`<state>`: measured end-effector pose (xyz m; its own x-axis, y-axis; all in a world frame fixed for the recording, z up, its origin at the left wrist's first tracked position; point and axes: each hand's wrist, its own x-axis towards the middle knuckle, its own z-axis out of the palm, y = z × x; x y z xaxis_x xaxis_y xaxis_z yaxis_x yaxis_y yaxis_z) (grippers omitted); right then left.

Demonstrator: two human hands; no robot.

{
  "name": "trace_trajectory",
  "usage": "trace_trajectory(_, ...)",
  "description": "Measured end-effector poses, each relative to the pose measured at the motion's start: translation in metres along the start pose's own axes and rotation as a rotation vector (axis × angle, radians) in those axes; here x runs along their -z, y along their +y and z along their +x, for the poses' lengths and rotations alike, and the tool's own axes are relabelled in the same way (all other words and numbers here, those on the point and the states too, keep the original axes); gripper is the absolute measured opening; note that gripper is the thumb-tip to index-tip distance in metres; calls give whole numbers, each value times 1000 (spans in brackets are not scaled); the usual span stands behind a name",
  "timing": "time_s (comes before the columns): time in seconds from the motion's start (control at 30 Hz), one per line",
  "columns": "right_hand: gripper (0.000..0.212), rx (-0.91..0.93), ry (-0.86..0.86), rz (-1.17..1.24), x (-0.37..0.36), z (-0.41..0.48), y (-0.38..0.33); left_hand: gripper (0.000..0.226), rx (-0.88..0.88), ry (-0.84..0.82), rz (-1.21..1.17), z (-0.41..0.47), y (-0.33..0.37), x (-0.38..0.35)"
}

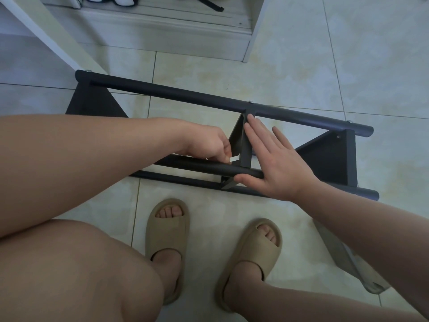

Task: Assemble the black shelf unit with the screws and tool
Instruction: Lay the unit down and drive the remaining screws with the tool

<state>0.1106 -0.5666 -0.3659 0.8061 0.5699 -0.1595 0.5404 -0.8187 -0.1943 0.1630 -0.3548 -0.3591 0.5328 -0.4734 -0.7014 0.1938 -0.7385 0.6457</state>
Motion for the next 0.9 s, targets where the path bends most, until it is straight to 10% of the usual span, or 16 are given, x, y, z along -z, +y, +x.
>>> trace_trajectory(0.5, 107, 0, -15, -15, 1, -1, 0, 6, -141, 142, 244, 2, 4, 14)
trace_trajectory(0.73, 106, 3, 3, -5, 0, 0, 0, 6, 105, 130, -500, 12, 7, -4)
trace_trajectory(0.9, 106, 3, 5, -4, -1, 0, 1, 5, 98, 154, -598, 12, 7, -5)
